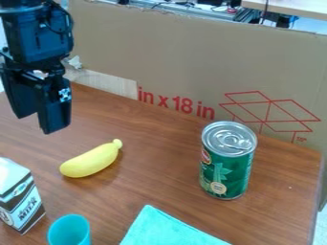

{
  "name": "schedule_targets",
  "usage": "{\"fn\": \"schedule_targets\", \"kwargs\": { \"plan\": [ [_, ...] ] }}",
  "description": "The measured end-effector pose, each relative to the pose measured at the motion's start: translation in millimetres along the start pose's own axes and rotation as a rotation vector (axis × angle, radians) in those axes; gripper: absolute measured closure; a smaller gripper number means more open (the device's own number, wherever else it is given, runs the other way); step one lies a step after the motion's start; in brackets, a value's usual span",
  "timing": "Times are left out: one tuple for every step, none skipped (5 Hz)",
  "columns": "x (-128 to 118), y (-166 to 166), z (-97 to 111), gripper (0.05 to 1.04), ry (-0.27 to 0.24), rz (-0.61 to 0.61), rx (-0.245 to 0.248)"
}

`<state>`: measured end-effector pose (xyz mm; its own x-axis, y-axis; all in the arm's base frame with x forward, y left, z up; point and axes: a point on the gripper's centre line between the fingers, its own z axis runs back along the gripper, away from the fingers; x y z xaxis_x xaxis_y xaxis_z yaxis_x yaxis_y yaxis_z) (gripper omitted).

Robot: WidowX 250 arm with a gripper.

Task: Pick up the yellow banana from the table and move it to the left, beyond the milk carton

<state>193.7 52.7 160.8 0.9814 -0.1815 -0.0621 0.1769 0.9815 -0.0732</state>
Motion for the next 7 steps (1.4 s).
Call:
{"fn": "schedule_targets", "kwargs": {
  "plan": [
    [-0.8,-0.3,-4.1,0.081,0.015,0.004,-0.008],
    [9.4,9.1,-6.3,0.081,-0.034,0.031,0.045],
    [28.7,9.3,-16.2,0.081,-0.022,0.005,0.082],
    [48.6,17.4,-34.7,0.081,0.021,0.046,0.159],
    [72.3,25.9,-61.3,0.081,0.067,0.044,0.163],
    [81.6,30.7,-76.7,0.081,0.103,0.048,0.150],
    [81.2,33.0,-93.1,0.081,0.152,0.047,0.141]
  ]
}}
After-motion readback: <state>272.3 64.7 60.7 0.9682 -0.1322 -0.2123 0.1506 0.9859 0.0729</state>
